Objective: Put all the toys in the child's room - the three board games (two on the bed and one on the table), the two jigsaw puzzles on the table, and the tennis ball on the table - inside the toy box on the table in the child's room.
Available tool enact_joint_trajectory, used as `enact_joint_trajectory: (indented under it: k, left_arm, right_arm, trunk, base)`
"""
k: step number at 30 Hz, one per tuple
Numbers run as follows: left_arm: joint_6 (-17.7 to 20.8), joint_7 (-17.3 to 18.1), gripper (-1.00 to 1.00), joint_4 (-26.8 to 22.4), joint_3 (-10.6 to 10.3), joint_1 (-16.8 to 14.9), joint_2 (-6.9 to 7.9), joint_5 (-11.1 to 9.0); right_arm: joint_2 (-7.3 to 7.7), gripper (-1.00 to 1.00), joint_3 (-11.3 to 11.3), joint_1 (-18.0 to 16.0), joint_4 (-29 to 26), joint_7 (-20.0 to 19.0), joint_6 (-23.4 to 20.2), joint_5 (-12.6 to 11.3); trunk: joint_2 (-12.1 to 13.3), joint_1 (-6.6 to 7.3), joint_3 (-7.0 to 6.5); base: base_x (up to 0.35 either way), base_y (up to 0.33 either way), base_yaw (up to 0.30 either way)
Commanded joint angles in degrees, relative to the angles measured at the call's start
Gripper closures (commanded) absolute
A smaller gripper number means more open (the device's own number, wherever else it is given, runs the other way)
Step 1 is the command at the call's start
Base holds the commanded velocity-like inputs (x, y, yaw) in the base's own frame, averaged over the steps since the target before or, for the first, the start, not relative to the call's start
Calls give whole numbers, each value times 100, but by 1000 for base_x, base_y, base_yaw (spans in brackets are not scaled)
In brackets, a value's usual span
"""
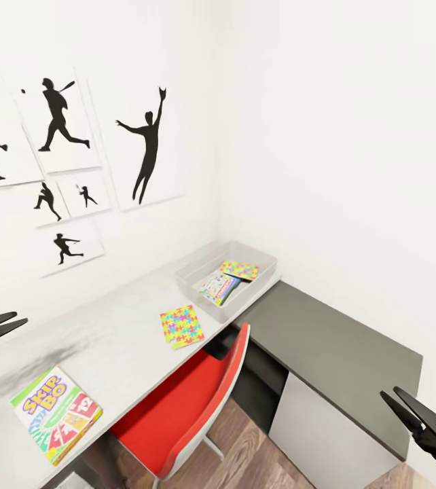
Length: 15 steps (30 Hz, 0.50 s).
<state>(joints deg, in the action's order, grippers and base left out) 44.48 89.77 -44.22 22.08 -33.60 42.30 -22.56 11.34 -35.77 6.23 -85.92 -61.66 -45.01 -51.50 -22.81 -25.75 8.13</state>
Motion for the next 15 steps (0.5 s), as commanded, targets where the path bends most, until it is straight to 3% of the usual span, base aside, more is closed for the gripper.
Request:
enact_joint_trajectory:
  k: [1, 15]
  left_arm:
    - [61, 23, -100, 1, -3, -6, -2, 6]
    - [60, 23, -100, 1, -9, -6, -17, 6]
  right_arm:
    - [1, -100, -1, 1, -3, 5, -34, -27]
    - [6, -100, 2, 1, -3, 13, -26, -19]
  trunk:
    - [-11, -4, 3]
    - [-11, -4, -99]
  base:
    - [0, 0, 203]
    - [0, 39, 204]
